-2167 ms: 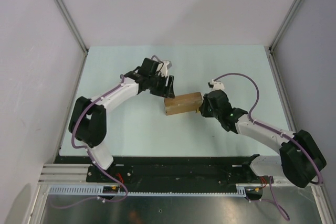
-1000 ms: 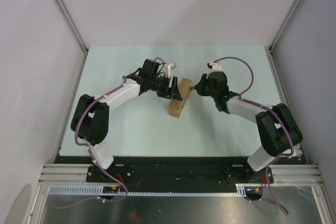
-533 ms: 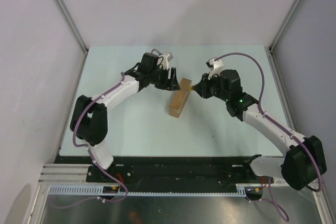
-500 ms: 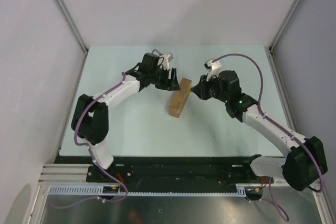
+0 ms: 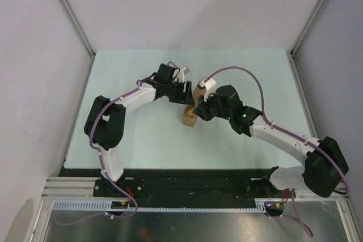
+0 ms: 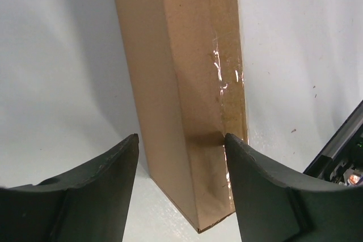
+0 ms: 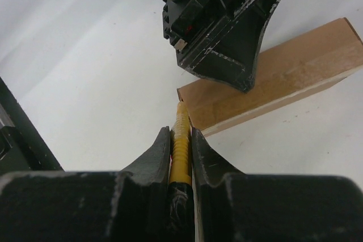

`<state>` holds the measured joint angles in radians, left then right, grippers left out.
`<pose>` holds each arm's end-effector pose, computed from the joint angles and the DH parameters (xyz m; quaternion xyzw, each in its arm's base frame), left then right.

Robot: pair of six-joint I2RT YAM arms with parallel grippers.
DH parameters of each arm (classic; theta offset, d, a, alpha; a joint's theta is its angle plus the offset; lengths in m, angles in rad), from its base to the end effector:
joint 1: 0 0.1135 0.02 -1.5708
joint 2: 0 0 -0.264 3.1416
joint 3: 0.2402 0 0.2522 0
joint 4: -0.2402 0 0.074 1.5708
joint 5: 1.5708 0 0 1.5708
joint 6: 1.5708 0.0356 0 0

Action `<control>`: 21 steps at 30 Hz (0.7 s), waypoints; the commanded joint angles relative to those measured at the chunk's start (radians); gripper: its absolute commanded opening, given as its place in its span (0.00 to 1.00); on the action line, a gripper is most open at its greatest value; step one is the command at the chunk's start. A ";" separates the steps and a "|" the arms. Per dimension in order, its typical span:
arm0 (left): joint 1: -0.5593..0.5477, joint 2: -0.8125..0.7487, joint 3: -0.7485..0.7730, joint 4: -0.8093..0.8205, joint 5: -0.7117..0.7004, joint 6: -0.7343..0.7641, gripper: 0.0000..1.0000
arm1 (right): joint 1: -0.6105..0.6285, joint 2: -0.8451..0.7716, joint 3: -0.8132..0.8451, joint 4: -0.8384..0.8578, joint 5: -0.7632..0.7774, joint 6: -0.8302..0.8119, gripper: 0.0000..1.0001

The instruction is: Unpack the express box

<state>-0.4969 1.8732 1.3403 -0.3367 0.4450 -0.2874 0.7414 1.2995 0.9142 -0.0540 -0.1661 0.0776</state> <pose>0.3519 -0.2082 0.2117 0.1712 0.9031 -0.3195 0.2304 0.2155 0.2053 0.2850 -0.3162 0.7809 0.2769 0.4622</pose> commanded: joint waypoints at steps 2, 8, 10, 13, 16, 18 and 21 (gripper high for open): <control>0.003 0.004 -0.035 0.011 0.046 0.007 0.64 | 0.033 0.020 0.028 0.037 0.066 -0.039 0.00; 0.003 0.010 -0.059 0.010 0.046 0.010 0.56 | 0.046 0.026 0.028 0.043 0.112 -0.055 0.00; 0.003 0.009 -0.070 0.010 0.046 0.011 0.55 | 0.050 0.029 0.028 0.043 0.115 -0.059 0.00; 0.003 0.009 -0.081 0.011 0.041 0.019 0.54 | 0.056 0.037 0.028 0.043 0.129 -0.073 0.00; 0.003 0.009 -0.084 0.010 0.038 0.024 0.53 | 0.059 0.047 0.028 0.045 0.132 -0.076 0.00; 0.003 0.010 -0.086 0.010 0.041 0.027 0.52 | 0.061 0.052 0.026 0.043 0.125 -0.075 0.00; 0.003 0.015 -0.087 0.011 0.040 0.028 0.51 | 0.061 0.053 0.025 0.074 0.108 -0.101 0.00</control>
<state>-0.4904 1.8717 1.2945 -0.2531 0.5186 -0.2893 0.7956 1.3411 0.9142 -0.0395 -0.0570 0.0154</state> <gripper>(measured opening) 0.519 0.164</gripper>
